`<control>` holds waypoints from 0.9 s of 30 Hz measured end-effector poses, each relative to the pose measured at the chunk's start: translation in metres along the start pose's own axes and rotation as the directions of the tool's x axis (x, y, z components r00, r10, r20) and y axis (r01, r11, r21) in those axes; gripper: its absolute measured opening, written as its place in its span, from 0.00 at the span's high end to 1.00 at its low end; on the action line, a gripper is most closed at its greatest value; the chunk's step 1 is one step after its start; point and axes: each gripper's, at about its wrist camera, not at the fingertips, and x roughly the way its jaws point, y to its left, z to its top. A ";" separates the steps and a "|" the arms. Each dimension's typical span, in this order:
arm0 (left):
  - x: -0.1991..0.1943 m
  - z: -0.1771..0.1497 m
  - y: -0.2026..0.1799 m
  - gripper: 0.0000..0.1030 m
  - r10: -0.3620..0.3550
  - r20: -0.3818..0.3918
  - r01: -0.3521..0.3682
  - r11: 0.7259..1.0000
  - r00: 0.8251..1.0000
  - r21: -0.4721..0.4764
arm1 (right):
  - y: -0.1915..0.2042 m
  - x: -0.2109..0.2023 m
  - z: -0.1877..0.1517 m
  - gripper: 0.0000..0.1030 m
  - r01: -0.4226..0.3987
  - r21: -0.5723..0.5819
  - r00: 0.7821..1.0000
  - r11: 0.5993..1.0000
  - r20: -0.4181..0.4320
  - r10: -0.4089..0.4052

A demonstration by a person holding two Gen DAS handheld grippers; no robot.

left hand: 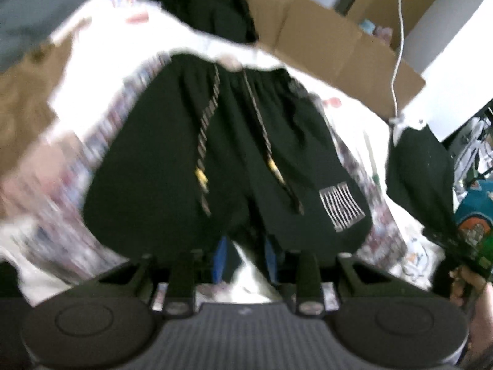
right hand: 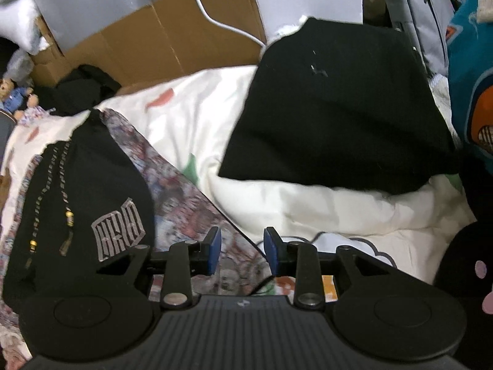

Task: Fold clothes

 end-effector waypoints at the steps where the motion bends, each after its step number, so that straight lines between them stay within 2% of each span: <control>1: -0.010 0.009 0.004 0.71 0.019 0.018 -0.020 0.999 1.000 0.025 | 0.004 -0.005 0.002 0.67 -0.007 -0.004 1.000 1.000 0.007 0.007; 5: -0.041 0.033 0.017 0.71 0.052 0.049 -0.056 0.994 0.997 0.099 | 0.016 -0.024 0.010 0.67 -0.027 -0.020 0.999 0.999 0.028 0.027; 10: -0.075 0.053 0.049 0.71 0.067 0.080 -0.075 0.991 0.995 0.109 | 0.034 -0.048 0.019 0.67 -0.067 -0.043 0.996 0.997 0.054 0.069; 14: -0.087 0.060 0.080 0.69 0.076 0.073 -0.082 0.992 0.994 0.095 | 0.056 -0.066 0.019 0.66 -0.132 -0.057 0.989 0.990 0.065 0.136; 16: -0.084 0.058 0.099 0.69 0.088 0.059 -0.093 0.992 0.994 0.083 | 0.071 -0.072 0.016 0.60 -0.161 -0.070 0.984 0.984 0.062 0.166; 27: -0.025 0.034 0.188 0.69 0.085 -0.020 -0.086 0.995 0.996 -0.042 | 0.156 -0.052 -0.028 0.60 -0.314 -0.148 0.949 0.938 -0.075 0.306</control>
